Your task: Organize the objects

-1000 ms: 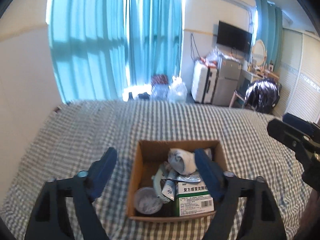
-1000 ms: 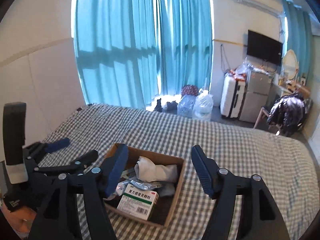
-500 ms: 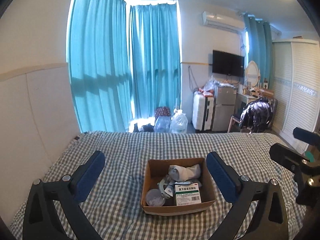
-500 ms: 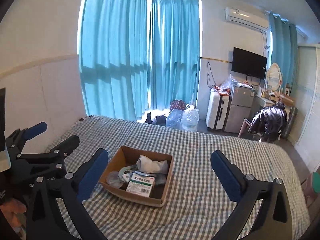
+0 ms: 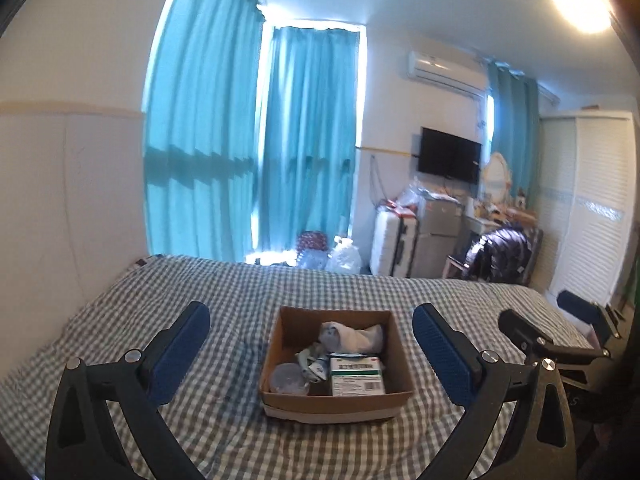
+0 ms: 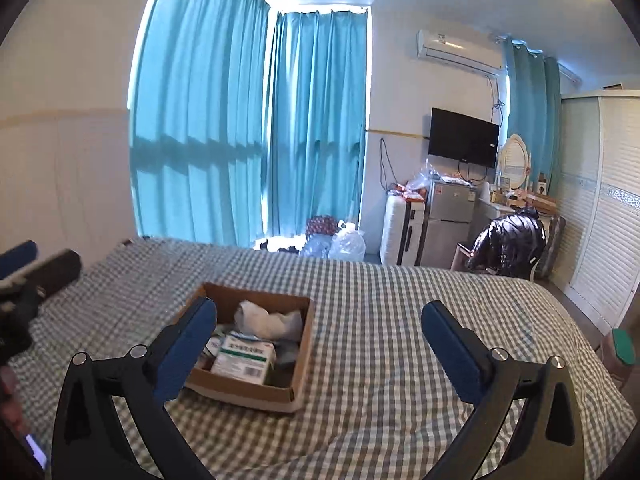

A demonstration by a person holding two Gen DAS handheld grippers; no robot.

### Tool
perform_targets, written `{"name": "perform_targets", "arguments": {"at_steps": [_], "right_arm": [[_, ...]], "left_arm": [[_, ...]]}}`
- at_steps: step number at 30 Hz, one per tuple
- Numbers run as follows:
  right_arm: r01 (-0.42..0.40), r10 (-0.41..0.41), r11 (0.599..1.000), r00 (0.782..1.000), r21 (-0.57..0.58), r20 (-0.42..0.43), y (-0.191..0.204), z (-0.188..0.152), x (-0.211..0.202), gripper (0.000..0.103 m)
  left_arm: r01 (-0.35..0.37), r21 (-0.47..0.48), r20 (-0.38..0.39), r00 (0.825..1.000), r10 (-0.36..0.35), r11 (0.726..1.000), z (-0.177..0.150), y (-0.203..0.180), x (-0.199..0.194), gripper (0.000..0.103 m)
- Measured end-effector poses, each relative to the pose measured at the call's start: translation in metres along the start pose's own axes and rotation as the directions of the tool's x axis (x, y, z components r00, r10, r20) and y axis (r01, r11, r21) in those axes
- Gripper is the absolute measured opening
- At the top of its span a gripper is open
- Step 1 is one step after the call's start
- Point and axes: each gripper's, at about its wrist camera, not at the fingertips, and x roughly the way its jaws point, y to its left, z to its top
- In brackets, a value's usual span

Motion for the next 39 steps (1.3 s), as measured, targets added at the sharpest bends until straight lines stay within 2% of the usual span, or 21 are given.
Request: {"name": "perform_targets", "arguments": {"at_steps": [4, 6, 9, 12, 17, 21, 39], "right_arm": [[-0.039, 0.038, 0.999, 0.998, -0.029, -0.046, 0.002, -0.028, 0.028, 0.103], [-0.053, 0.051, 0.998, 0.996, -0.033, -0.080, 0.003, -0.043, 0.042, 0.103], [-0.048, 0.047, 0.999, 0.994, -0.013, -0.098, 0.003, -0.053, 0.054, 0.103], [-0.049, 0.048, 0.999, 0.993, 0.000, -0.107, 0.006, -0.055, 0.060, 0.103], [-0.030, 0.029, 0.999, 0.995, -0.012, -0.095, 0.012, -0.055, 0.056, 0.103], [-0.035, 0.034, 0.999, 0.994, -0.005, -0.103, 0.015, -0.056, 0.052, 0.103], [-0.036, 0.038, 0.999, 0.992, 0.019, -0.117, 0.011, -0.060, 0.056, 0.103]], "left_arm": [[-0.078, -0.032, 0.046, 0.996, 0.080, 0.996, -0.044, 0.010, 0.007, 0.103], [-0.059, -0.032, 0.015, 0.998, 0.059, 0.998, -0.059, 0.014, 0.018, 0.103], [-0.087, -0.044, -0.041, 0.996, 0.085, 0.995, -0.066, 0.019, 0.035, 0.103], [-0.094, -0.036, -0.059, 0.994, 0.092, 0.995, -0.073, 0.022, 0.042, 0.103], [-0.118, 0.010, -0.130, 0.984, 0.118, 0.993, -0.078, 0.020, 0.049, 0.103], [-0.084, -0.018, -0.133, 0.988, 0.080, 0.996, -0.078, 0.022, 0.042, 0.103], [-0.090, 0.019, -0.159, 0.983, 0.092, 0.996, -0.081, 0.013, 0.047, 0.103]]}}
